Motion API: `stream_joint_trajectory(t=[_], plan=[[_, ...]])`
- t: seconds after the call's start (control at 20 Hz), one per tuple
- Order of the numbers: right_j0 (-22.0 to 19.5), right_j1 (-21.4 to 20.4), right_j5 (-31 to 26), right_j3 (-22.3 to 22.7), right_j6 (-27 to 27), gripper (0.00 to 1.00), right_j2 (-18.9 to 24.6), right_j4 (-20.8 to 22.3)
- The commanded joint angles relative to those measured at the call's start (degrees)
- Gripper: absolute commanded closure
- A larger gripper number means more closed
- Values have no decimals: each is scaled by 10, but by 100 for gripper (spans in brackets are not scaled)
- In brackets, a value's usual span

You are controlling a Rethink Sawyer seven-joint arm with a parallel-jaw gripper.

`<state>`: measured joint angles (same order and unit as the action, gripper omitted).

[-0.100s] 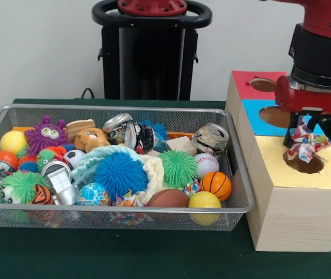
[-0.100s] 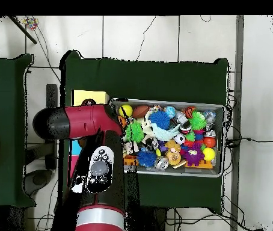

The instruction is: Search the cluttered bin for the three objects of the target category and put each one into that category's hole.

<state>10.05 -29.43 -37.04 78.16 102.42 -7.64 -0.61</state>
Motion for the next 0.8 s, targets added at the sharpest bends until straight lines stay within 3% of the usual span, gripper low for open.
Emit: stream_joint_trajectory(t=[0.05, 0.5, 0.8], plan=[[-2, 79, 105, -35, 166, 100, 4, -25], [-8, 84, 131, -44, 155, 100, 14, -42], [-19, 80, 212, -25, 154, 100, 39, -52]])
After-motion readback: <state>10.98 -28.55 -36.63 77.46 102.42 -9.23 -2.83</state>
